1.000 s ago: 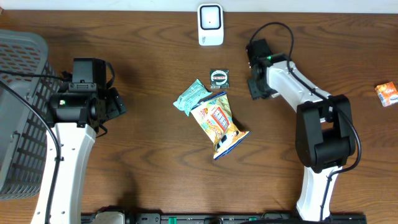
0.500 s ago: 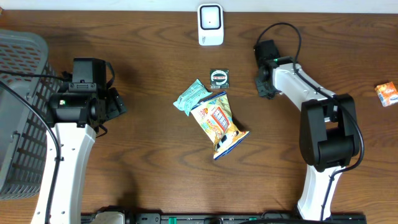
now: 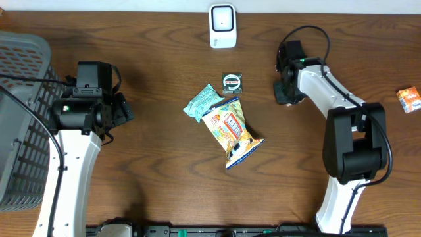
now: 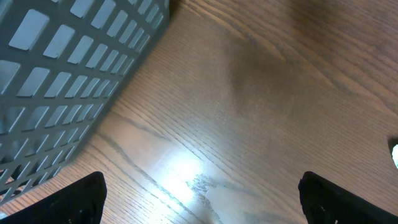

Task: Scan the item barcode
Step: 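Grasp the mint-green tissue pack with the right gripper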

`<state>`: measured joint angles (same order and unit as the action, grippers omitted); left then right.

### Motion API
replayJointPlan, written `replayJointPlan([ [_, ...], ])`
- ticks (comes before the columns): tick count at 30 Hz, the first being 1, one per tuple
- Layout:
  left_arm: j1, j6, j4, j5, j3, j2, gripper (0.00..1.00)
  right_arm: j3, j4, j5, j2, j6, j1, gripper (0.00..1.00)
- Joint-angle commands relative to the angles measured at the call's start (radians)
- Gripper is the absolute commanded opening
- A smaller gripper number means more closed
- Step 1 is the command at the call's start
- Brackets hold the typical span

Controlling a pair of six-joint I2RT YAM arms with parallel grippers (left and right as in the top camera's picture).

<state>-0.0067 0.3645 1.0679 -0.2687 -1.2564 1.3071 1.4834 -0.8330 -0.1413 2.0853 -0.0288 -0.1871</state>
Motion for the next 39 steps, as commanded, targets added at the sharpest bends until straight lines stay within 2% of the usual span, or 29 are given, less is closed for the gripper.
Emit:
replayJointPlan([
  [1,0.004,-0.008,0.003,-0.021,-0.002,0.001,0.98,-0.009,-0.079,0.19,0.003,-0.049,-0.051,0.06],
  [2,0.004,-0.009,0.003,-0.021,-0.002,0.001,0.98,-0.005,-0.094,0.183,-0.005,-0.048,-0.059,0.12],
  [4,0.004,-0.009,0.003,-0.021,-0.002,0.0,0.98,-0.003,-0.097,0.132,-0.024,-0.048,-0.07,0.29],
  [9,0.004,-0.009,0.003,-0.021,-0.002,0.001,0.98,-0.004,-0.068,0.042,-0.028,-0.041,-0.071,0.47],
  [13,0.004,-0.009,0.003,-0.021,-0.002,0.001,0.98,-0.004,-0.057,0.008,-0.028,-0.007,-0.077,0.4],
  [27,0.004,-0.009,0.003,-0.021,-0.002,0.001,0.98,0.013,-0.076,-0.021,-0.119,-0.015,-0.11,0.47],
  [39,0.004,-0.009,0.003,-0.021,-0.002,0.001,0.98,-0.098,0.061,-0.124,-0.103,0.03,-0.108,0.45],
])
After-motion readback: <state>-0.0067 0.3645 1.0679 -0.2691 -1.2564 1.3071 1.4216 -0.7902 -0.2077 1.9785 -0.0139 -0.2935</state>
